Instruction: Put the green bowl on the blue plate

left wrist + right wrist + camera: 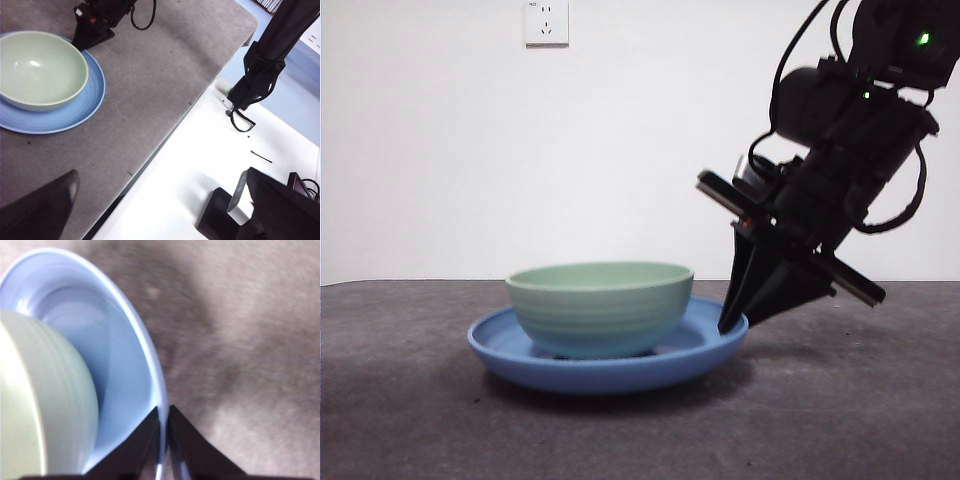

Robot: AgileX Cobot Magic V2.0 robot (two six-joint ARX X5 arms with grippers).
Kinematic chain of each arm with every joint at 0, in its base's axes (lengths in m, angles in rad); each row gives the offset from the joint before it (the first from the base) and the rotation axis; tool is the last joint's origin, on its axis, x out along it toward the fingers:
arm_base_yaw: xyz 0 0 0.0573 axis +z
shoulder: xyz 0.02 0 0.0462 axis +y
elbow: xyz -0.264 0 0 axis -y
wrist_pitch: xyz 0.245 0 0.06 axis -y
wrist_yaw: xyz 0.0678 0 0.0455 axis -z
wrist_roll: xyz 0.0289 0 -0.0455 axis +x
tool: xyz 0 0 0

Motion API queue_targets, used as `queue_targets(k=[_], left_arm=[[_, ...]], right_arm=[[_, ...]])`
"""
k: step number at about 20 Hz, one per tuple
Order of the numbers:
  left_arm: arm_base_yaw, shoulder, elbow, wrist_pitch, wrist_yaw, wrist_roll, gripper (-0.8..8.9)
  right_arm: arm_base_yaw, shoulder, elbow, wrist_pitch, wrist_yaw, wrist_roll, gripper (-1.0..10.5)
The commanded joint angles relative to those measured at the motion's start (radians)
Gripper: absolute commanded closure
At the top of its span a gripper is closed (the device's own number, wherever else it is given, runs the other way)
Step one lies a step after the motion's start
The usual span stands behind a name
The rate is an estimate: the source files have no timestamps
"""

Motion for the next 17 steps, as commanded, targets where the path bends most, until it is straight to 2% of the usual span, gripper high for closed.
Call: queue_targets(k=[1, 5, 6, 9, 11, 14, 17], left_arm=[[-0.004, 0.002, 0.007, 0.011, 0.008, -0.002, 2.51], [-0.004, 0.002, 0.007, 0.011, 0.008, -0.002, 2.51], [-0.004, 0.002, 0.007, 0.011, 0.008, -0.002, 2.51], [-0.004, 0.002, 0.007, 0.011, 0.008, -0.002, 2.51], [-0.004, 0.002, 0.007, 0.011, 0.008, -0.002, 2.51], [-0.004, 0.002, 0.007, 0.011, 0.008, -0.002, 2.51], [-0.004, 0.002, 0.007, 0.011, 0.008, -0.003, 2.51]], right_arm=[[0.006, 0.036, 0.021, 0.022, -0.005, 0.011, 9.4], [0.006, 0.04, 0.021, 0.044, -0.007, 0.006, 9.3], [0.006, 0.039, 0.021, 0.044, -0.007, 0.004, 9.1], [0.0, 0.027, 0.023, 0.042, -0.007, -0.001, 7.2], [-0.003, -0.002, 0.023, 0.035, -0.007, -0.002, 7.1], [-0.003, -0.094, 0.023, -0.003, 0.028, -0.015, 7.0], [-0.003, -0.24, 0.023, -0.11, 0.079, -0.056, 6.4]])
